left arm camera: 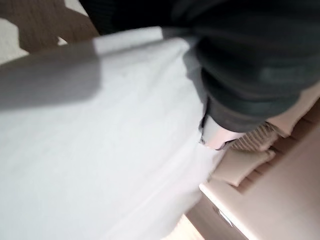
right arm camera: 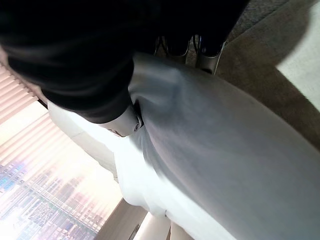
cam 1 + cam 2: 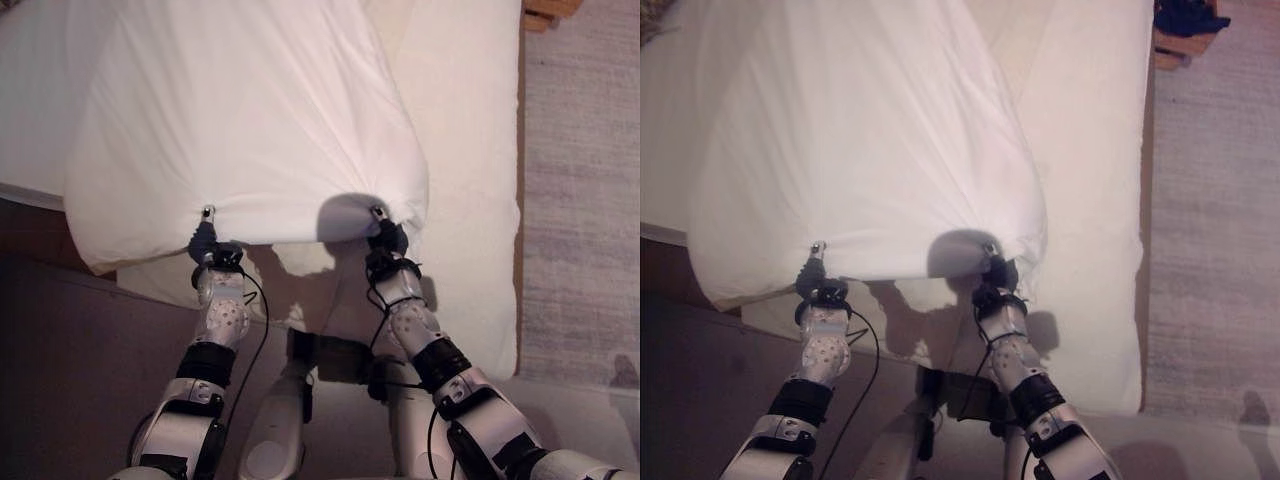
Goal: Make the bed
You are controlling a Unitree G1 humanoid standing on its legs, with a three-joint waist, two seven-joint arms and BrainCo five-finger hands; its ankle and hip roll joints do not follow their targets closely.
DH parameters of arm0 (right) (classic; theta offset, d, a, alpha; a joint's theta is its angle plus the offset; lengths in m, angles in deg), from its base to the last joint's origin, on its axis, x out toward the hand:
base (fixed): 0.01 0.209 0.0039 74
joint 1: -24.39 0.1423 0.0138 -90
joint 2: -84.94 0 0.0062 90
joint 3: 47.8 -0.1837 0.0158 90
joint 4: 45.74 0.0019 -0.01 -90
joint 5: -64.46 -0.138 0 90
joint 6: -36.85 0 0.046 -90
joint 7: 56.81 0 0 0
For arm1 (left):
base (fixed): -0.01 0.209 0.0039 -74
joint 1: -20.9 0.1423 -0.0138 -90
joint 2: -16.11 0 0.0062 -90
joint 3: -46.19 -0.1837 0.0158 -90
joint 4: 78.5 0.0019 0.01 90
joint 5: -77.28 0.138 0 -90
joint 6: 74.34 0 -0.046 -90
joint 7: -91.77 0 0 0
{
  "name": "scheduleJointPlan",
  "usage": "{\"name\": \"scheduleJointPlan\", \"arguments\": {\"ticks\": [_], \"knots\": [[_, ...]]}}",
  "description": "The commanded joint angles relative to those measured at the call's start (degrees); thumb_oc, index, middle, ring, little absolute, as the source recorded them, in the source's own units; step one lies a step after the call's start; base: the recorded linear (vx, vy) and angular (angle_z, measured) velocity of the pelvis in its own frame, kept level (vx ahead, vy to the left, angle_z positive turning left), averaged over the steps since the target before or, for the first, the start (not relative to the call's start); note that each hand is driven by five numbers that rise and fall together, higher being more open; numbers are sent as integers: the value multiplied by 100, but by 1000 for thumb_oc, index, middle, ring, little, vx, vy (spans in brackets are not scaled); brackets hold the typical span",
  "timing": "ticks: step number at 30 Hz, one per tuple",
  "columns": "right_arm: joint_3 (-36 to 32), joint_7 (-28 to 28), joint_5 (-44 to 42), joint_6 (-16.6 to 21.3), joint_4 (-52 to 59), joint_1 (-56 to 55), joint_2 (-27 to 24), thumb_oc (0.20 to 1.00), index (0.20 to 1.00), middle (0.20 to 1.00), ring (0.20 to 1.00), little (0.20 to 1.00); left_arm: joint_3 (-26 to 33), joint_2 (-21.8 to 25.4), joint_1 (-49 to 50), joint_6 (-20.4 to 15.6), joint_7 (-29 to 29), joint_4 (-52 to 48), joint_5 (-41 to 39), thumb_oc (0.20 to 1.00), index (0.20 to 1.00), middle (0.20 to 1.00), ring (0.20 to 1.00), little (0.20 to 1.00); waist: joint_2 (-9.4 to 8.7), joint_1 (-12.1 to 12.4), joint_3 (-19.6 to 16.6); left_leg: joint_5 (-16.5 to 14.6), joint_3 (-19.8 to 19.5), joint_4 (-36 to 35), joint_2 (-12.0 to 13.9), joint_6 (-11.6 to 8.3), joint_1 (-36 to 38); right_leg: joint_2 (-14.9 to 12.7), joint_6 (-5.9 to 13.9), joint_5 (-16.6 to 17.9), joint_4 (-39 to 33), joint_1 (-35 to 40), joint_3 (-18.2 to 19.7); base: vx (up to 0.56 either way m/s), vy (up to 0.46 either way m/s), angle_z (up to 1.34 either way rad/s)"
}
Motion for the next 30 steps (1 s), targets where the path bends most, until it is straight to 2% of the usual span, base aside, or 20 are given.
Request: {"name": "scheduleJointPlan", "arguments": {"ticks": [1,3,4,5,7,8,9,10,11,12,13,14,15,16,17,19,21,25,28,30], "knots": [[-661,48,-42,321,98,-896,-619,200,200,200,200,200,538,312,566,-589,-183,-135,297,200,200,200,200,200,68,-14,-795,-247,-89,420,455,-383,-96,-250,454,750,-917,749,42,53,218,8],[-586,105,-12,229,41,-921,-643,200,200,200,200,200,606,352,650,-613,-218,-153,235,200,200,200,200,200,24,-6,-916,-150,-97,316,882,-428,103,-386,557,844,-1128,935,175,58,238,-4],[-585,105,-12,229,42,-921,-643,200,200,200,200,200,607,352,651,-613,-219,-155,234,200,200,200,200,200,26,-7,-923,-122,-98,295,882,-425,96,-381,555,876,-1157,933,172,87,376,-14],[-577,147,14,162,15,-956,-658,200,200,200,200,200,689,377,715,-636,-237,-168,196,200,200,200,200,200,-29,-4,-1079,-3,-161,156,1294,-513,251,-539,692,970,-1255,995,308,48,279,-15],[-616,176,11,86,8,-1011,-718,200,200,200,200,200,740,448,778,-615,-275,-125,190,200,200,200,200,200,-29,3,-1284,86,-333,39,1507,-650,378,-682,817,1113,-1353,1023,447,122,525,-26],[-628,180,9,63,4,-1029,-739,200,200,200,200,200,733,479,782,-640,-289,-159,171,200,200,200,200,200,-53,34,-1367,89,-547,174,1507,-728,369,-781,888,1263,-1481,1085,506,140,627,-33],[-595,188,15,8,17,-1027,-748,200,200,200,200,200,698,531,791,-627,-298,-166,162,200,200,200,200,200,-89,62,-1424,-129,-721,335,1431,-787,428,-882,952,1385,-1544,1120,595,54,572,-30],[-600,197,-10,-7,37,-1023,-717,200,200,200,200,200,698,534,793,-621,-325,-152,116,200,200,200,200,200,-164,84,-1461,-496,-964,587,1182,-770,446,-1065,1086,1816,-1776,1229,711,21,390,-29],[-603,197,-10,-7,37,-1020,-715,200,200,200,200,200,697,537,790,-621,-327,-150,114,200,200,200,200,200,-180,79,-1465,-485,-967,606,1153,-759,418,-1087,1096,1856,-1813,1231,709,-17,693,-41],[-619,285,-20,-150,0,-1052,-721,200,200,200,200,200,654,522,811,-631,-408,-158,28,200,200,200,200,200,-306,49,-1588,-980,-627,591,935,-612,519,-1448,1272,2558,-2164,1351,690,-94,689,-18],[-568,286,30,-201,-7,-1021,-702,200,200,200,200,200,595,553,848,-628,-425,-169,76,200,200,200,200,200,-362,104,-1603,-1050,-462,536,792,-511,535,-1604,1327,3128,-2339,1250,593,-94,686,-8],[-570,285,31,-202,-6,-1019,-700,200,200,200,200,200,594,556,846,-628,-423,-171,78,200,200,200,200,200,-389,106,-1616,-1022,-452,525,759,-500,514,-1633,1335,3164,-2366,1229,607,-278,698,-18],[-520,280,-7,-197,-22,-906,-610,200,200,200,200,200,606,606,889,-643,-396,-180,167,200,200,200,200,200,-311,231,-1580,-898,-39,271,704,-370,502,-1617,1232,2994,-2230,1028,-25,-283,716,-68],[-496,316,-89,-174,-125,-826,-481,200,200,200,200,200,653,587,883,-660,-368,-157,199,200,200,200,200,200,-233,293,-1602,-755,114,53,680,-334,506,-1532,1190,2658,-2080,1076,-253,-334,920,-107],[-480,348,-193,-120,-155,-809,-451,200,200,200,200,200,628,560,853,-674,-383,-132,159,200,200,200,200,200,-203,248,-1610,-563,133,-183,586,-292,525,-1302,1081,2365,-1759,1085,-110,-182,625,-84],[-463,425,-413,-61,-122,-866,-362,200,200,200,200,200,533,481,775,-615,-455,-137,66,200,200,200,200,200,-223,162,-1659,-399,100,-329,397,-203,551,-411,846,1533,-1119,1138,317,-113,513,-4],[-343,472,-429,-58,-149,-949,-309,200,200,200,200,200,529,431,873,-529,-457,-179,131,200,200,200,200,200,-247,168,-1732,-363,98,-435,222,-124,700,184,637,944,-838,1228,364,-48,374,28],[-318,463,-448,-22,-256,-1009,-316,200,200,200,200,200,581,278,1025,-432,-416,-170,191,200,200,200,200,200,-333,119,-1809,-330,-4,-472,-198,-38,863,1074,346,595,-1054,1375,748,-39,292,-6],[-338,375,-503,39,-290,-1053,-336,200,200,200,200,200,521,137,1004,-442,-394,-122,136,200,200,200,200,200,-327,59,-1857,-275,-111,-459,-412,-40,870,1119,248,636,-1497,1576,891,-15,192,49],[-452,343,-545,71,-195,-1253,-444,200,200,200,200,200,509,-116,1132,-406,-497,-157,23,200,200,200,200,200,-271,-125,-1772,-464,231,628,-524,-451,517,887,205,682,-1647,1762,711,-15,245,69]]}}
